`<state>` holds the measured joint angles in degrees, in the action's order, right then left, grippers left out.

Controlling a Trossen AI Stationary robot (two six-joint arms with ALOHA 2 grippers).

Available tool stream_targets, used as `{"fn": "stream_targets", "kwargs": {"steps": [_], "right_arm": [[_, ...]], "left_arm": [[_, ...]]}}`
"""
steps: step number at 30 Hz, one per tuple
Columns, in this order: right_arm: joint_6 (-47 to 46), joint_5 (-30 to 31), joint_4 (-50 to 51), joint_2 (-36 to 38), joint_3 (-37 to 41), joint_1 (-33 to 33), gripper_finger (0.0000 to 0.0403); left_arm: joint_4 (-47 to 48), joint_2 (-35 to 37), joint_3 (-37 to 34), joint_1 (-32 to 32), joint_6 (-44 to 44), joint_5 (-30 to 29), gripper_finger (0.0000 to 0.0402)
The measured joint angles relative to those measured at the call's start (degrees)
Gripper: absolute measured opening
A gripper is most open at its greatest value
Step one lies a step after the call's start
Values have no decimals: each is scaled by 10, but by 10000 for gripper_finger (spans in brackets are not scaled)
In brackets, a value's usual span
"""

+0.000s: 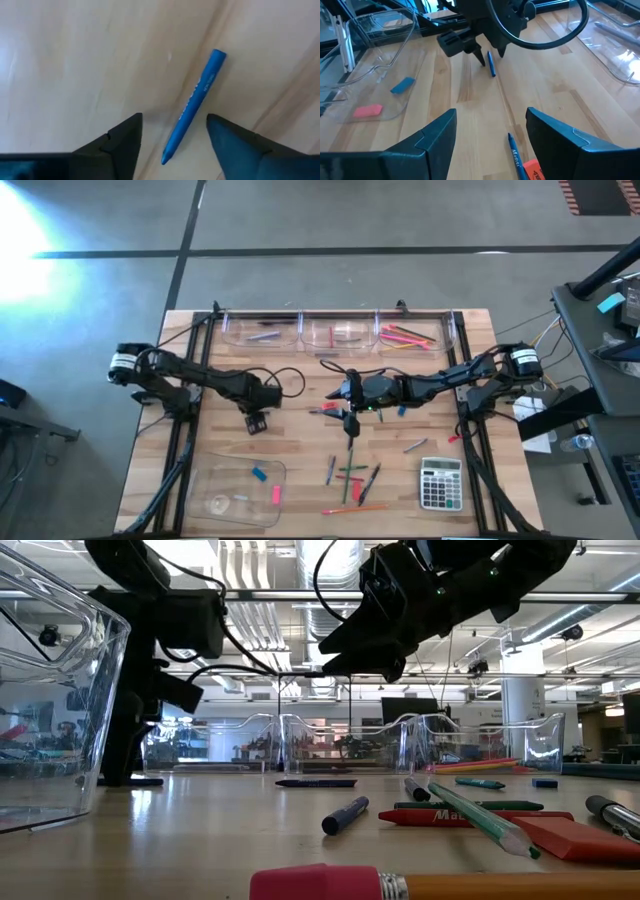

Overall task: Sort crayons/erasers/pens/pencils in bins
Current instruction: Put the blue crayon into the top middle transparent bin

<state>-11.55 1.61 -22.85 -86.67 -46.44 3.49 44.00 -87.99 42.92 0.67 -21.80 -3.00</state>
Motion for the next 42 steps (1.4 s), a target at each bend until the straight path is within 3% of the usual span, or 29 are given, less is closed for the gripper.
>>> {"fn": "stream_targets", "kwargs": {"steps": [11,22,28,34,42], "right_arm": [[0,0,0,0,0,0,226],[1,-1,8,15,1,0,226],[0,0,69,69,1,0,226],[-4,32,128,138,1,8,226],[2,59,187,187,2,42,226]], "left_arm": [[-13,0,1,1,46,22,14],[-14,70,25,0,77,13,5],[-12,103,61,0,113,-23,4],[-19,92,146,-26,197,-52,3],[-15,27,308,-107,339,-44,2]]}}
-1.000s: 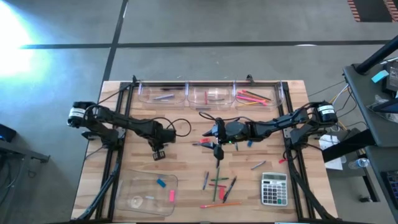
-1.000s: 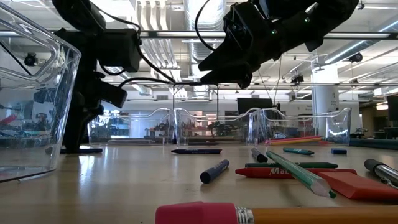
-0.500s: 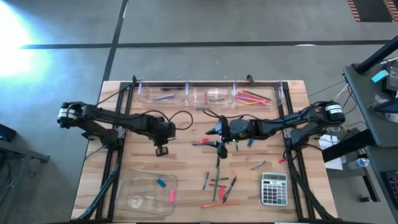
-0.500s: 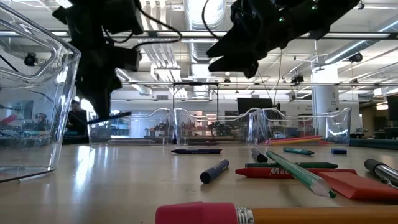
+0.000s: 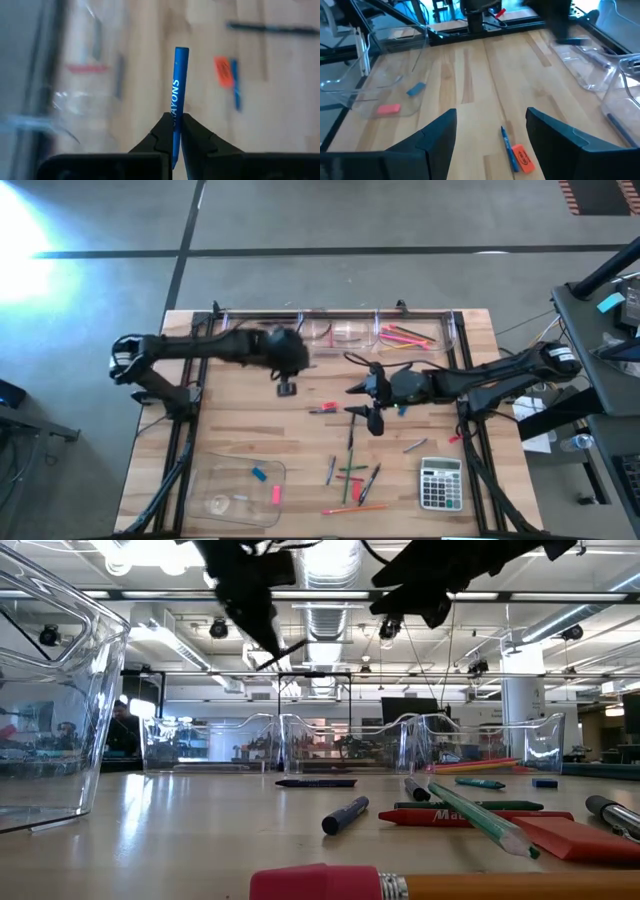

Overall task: Sort crayons/erasers/pens/pencils in bins
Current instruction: Put the blue crayon into the top middle transparent bin

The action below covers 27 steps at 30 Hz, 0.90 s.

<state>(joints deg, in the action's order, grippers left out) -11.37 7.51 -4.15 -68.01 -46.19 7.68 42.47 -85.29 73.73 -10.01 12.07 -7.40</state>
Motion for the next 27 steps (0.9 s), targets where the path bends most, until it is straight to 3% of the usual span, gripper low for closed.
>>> {"fn": "stream_targets", "kwargs": {"steps": [8,14,21,27], "right_arm": [[24,34,9,5,0,28,226],[25,34,10,5,1,42,226],[20,42,14,5,1,61,226],[34,67,15,5,1,77,226]], "left_arm": [[-5,-134,158,-103,108,111,2],[-4,-232,240,-160,126,121,2],[1,-284,270,-202,119,130,5],[0,-284,270,-206,109,131,77]]}}
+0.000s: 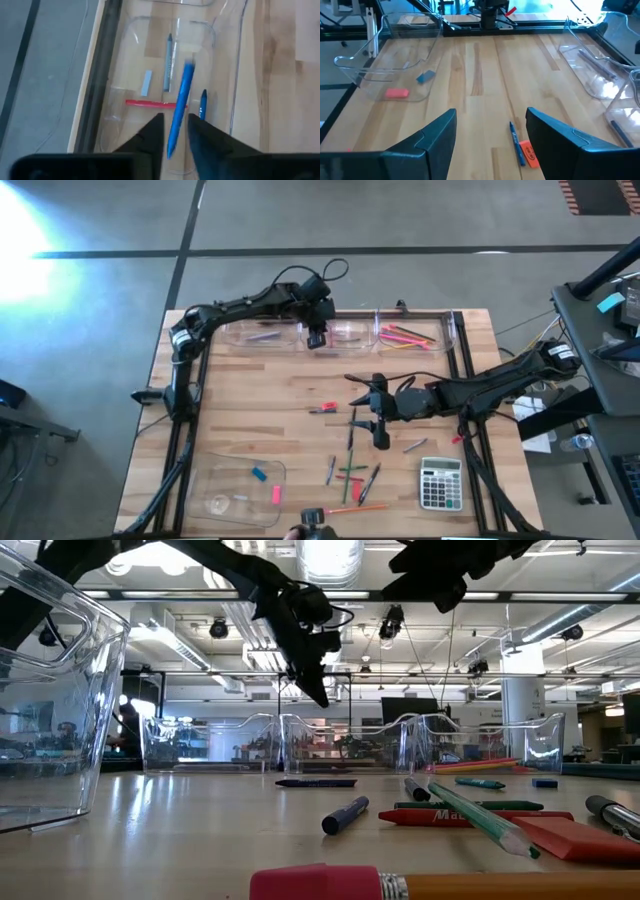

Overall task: Sort crayons/erasers/pens/pencils in bins
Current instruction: Put the blue crayon into the top middle transparent bin, then put the green pencil into the top right transparent bin

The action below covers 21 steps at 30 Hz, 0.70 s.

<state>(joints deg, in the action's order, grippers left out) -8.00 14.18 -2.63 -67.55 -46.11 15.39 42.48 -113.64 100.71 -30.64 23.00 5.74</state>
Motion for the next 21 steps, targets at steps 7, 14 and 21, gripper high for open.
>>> {"fn": "stream_targets", "kwargs": {"steps": [7,14,21], "right_arm": [[4,9,8,0,0,0,226],[-14,10,30,0,-1,0,226],[-49,9,51,-1,0,0,226]], "left_arm": [[4,37,0,2,-5,-2,165],[10,167,-27,45,-31,3,141],[-112,345,-192,142,-64,3,78]]}}
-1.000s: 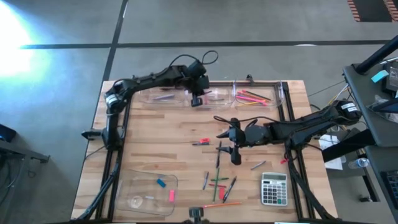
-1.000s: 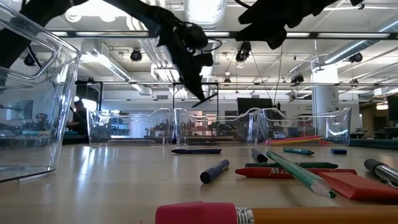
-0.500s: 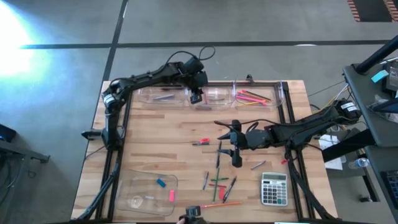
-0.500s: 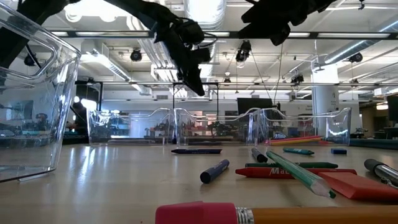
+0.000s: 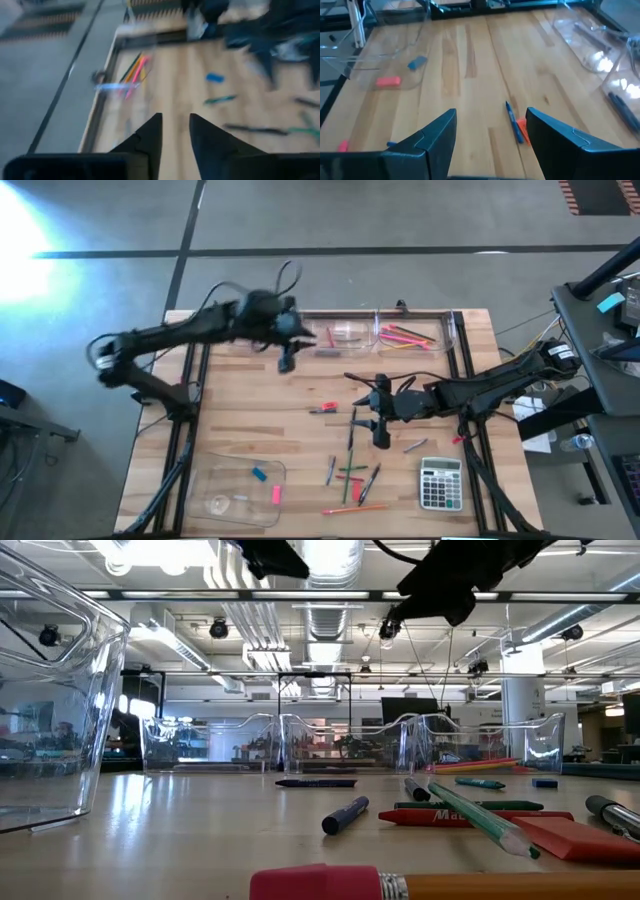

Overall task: Sort crayons/erasers/pens/pencils in bins
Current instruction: Put the green pencil into the top right transparent bin

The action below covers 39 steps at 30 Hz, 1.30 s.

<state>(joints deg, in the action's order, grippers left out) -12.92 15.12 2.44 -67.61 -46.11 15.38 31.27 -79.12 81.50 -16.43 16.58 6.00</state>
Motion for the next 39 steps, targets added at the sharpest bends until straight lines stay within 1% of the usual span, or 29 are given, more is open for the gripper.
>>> {"fn": "stream_targets", "kwargs": {"steps": [3,5,10,12,15,17,20,23,25,27,34,39], "right_arm": [[-15,-3,12,0,0,0,226],[-14,-18,21,0,0,0,226],[12,-112,28,0,0,0,226],[13,-134,29,0,0,3,226],[9,-138,30,-9,0,10,226],[-8,-142,35,-23,-3,12,226],[-15,-164,39,-52,-15,13,226],[-6,-171,58,-93,-36,13,226],[10,-172,90,-124,-55,13,226],[30,-178,117,-157,-82,13,226],[66,-244,214,-271,-198,15,226],[129,-246,295,-339,-274,26,226]], "left_arm": [[-97,72,-109,41,-32,-3,58],[-162,116,-181,67,-53,-3,48],[-326,202,-341,125,-104,-4,35],[-395,220,-397,144,-116,-4,34],[-508,233,-469,162,-118,-4,33],[-566,235,-502,168,-119,-5,33],[-597,234,-525,169,-119,-5,33],[-597,234,-529,169,-119,-5,33],[-590,234,-525,169,-119,-5,33],[-587,235,-525,169,-119,-4,33],[-570,235,-530,169,-119,-3,33],[-555,234,-530,169,-125,-2,33]]}}
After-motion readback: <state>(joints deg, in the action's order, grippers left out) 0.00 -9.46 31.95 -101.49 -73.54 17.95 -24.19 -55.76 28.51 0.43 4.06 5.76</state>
